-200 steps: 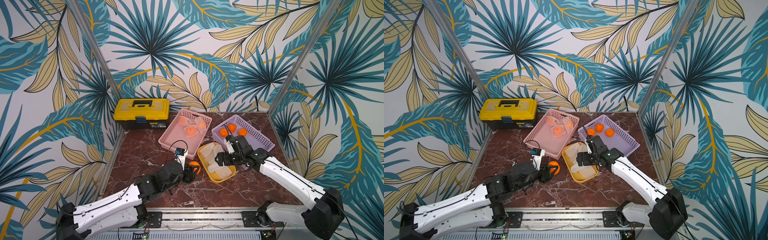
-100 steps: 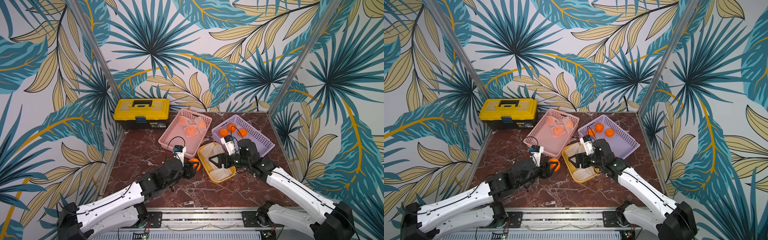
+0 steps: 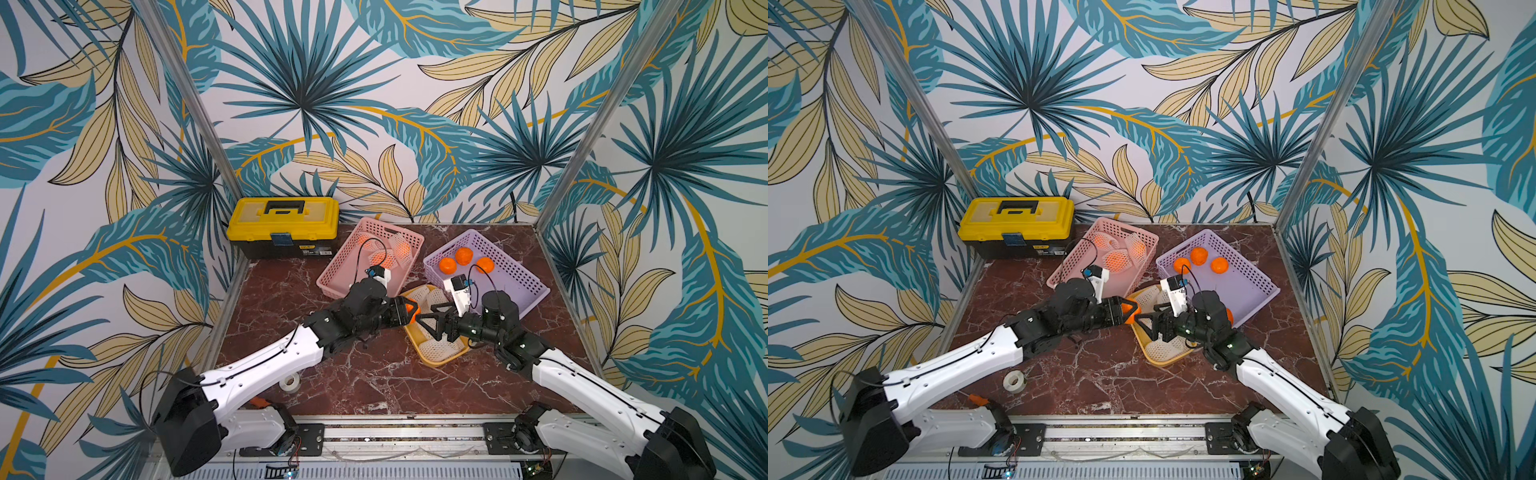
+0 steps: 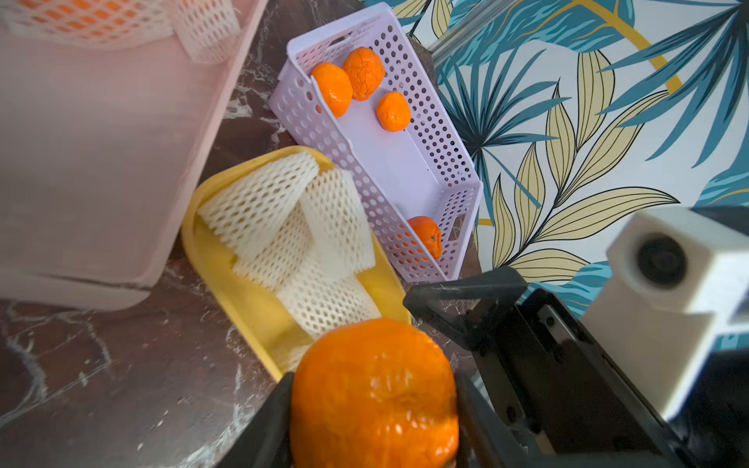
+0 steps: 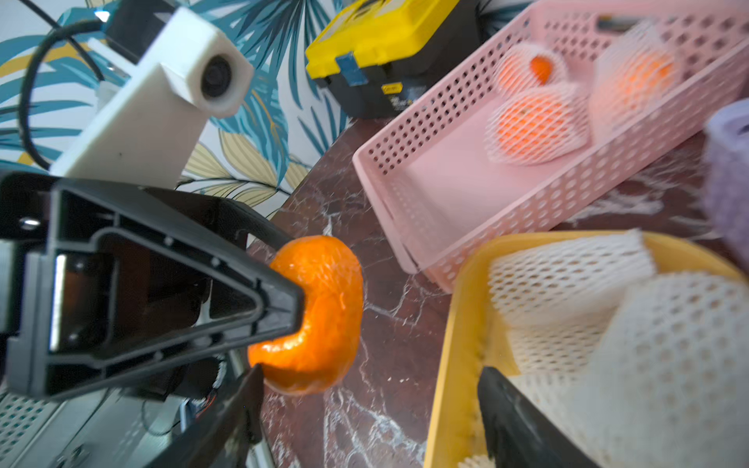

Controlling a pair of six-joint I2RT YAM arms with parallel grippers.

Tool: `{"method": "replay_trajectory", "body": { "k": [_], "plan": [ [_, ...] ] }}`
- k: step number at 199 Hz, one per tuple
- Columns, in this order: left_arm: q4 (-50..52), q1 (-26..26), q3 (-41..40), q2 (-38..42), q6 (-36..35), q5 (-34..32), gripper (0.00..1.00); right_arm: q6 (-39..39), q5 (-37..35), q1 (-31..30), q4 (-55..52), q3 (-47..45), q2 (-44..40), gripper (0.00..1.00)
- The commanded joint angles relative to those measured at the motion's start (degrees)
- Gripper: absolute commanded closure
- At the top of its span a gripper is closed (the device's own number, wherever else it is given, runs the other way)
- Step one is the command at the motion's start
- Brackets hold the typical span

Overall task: Remove foam nets from oranges
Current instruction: Place the orange in the basket.

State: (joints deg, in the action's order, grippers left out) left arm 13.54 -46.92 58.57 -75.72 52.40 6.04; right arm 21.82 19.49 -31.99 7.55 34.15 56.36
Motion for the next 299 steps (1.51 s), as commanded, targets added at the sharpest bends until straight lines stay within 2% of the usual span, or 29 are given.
{"method": "replay_trajectory", "body": {
  "k": [1,31,68,84,125,133,145,162,173,206,246,263,299],
  "plan": [
    [0.95,1.00,8.98,-8.07,-1.67,5.12,0.59,-0.87,-15.16,0.41,-3.28,-1.54,-4.44,0.15],
    [1.66,1.20,24.66,-23.51,-3.09,10.48,0.59,3.04,-27.20,3.45,-15.48,-0.92,-8.44,0.15],
    [5.39,1.12,44.12,-40.73,-5.67,11.57,0.59,9.28,-34.68,8.50,-24.15,-3.75,-15.38,0.14],
    [6.27,1.12,51.38,-47.38,-6.35,11.50,0.56,10.55,-35.42,9.85,-25.56,-4.85,-16.86,0.13],
    [13.56,1.04,73.53,-64.99,-7.49,10.85,0.45,11.92,-35.66,11.01,-26.35,-6.76,-17.51,0.13],
    [13.70,0.96,76.19,-67.01,-7.53,10.43,0.40,11.85,-35.45,11.09,-26.24,-7.03,-17.73,0.13],
    [13.66,0.70,79.02,-69.15,-7.96,8.66,0.26,11.59,-35.02,11.18,-26.19,-7.34,-17.86,0.13],
    [13.47,0.47,80.54,-70.07,-9.25,7.59,0.07,11.09,-35.20,11.22,-26.87,-7.52,-18.19,0.13],
    [13.18,0.50,80.61,-69.85,-9.83,7.24,0.00,10.72,-35.36,11.16,-27.52,-7.52,-18.46,0.13],
    [13.03,0.51,80.11,-67.95,-11.40,7.69,0.01,9.18,-34.99,11.32,-27.45,-8.04,-19.86,0.09],
    [13.08,0.49,76.02,-61.58,-14.25,7.29,0.00,7.00,-34.34,11.27,-23.81,-8.53,-20.25,0.01],
    [13.11,0.72,72.86,-55.47,-15.95,6.31,0.01,6.87,-34.17,11.28,-22.54,-7.87,-19.87,0.00],
    [17.17,2.30,64.94,-44.43,-18.21,0.23,0.00,4.31,-27.66,11.42,-20.98,-1.99,-13.57,0.01]
  ]
}}
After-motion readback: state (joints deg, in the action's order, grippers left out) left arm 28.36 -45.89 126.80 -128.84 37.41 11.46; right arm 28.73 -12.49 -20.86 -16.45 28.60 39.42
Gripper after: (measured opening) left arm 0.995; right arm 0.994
